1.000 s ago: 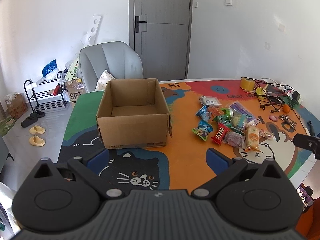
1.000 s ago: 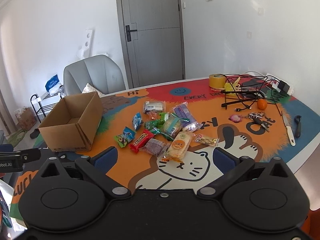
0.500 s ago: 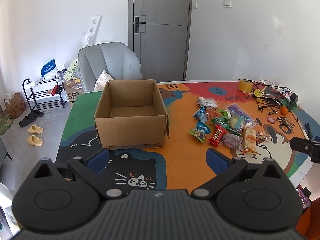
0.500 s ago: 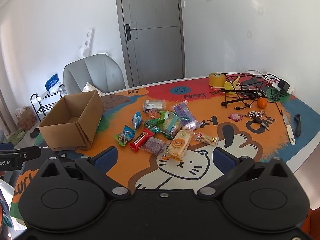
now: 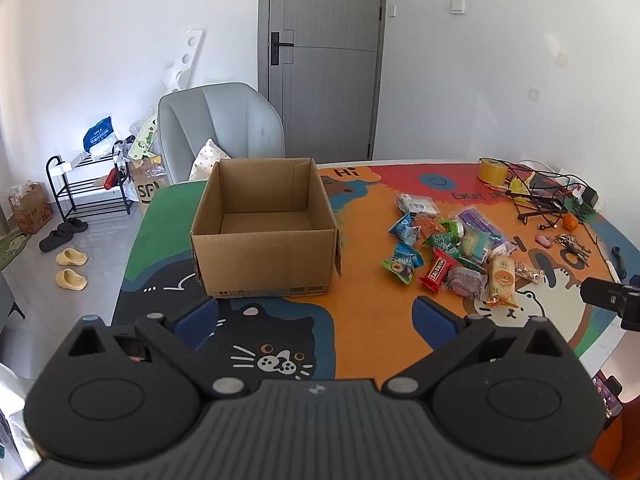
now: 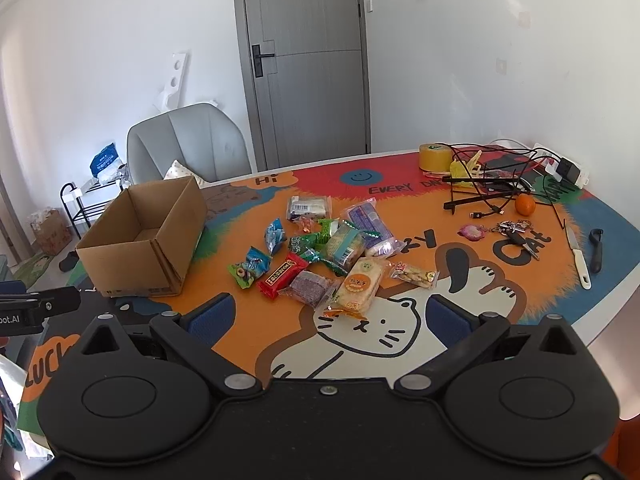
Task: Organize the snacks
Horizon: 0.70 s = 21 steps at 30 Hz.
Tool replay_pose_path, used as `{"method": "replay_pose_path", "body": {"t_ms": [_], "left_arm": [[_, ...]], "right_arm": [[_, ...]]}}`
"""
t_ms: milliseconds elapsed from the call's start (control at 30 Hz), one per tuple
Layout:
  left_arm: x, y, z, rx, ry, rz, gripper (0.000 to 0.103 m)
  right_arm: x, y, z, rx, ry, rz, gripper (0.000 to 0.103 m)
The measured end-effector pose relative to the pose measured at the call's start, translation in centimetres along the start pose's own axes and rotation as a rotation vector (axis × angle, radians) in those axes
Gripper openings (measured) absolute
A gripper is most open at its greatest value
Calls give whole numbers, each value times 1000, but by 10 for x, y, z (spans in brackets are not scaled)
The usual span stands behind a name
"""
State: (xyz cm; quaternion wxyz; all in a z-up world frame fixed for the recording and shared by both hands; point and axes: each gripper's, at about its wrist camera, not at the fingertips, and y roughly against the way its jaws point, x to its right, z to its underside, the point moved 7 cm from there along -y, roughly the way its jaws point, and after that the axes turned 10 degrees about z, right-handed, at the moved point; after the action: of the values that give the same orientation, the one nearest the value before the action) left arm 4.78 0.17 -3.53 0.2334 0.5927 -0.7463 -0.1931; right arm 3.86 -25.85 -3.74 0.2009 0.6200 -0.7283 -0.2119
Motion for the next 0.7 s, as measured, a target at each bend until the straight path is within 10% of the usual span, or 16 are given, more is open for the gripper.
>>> {"method": "replay_pose_path", "body": {"t_ms": [700], "left_arm": [[0,-1,-3,8,4,-6,103]], "right_arm": [[7,-1,-2,13,5,25,103]]}}
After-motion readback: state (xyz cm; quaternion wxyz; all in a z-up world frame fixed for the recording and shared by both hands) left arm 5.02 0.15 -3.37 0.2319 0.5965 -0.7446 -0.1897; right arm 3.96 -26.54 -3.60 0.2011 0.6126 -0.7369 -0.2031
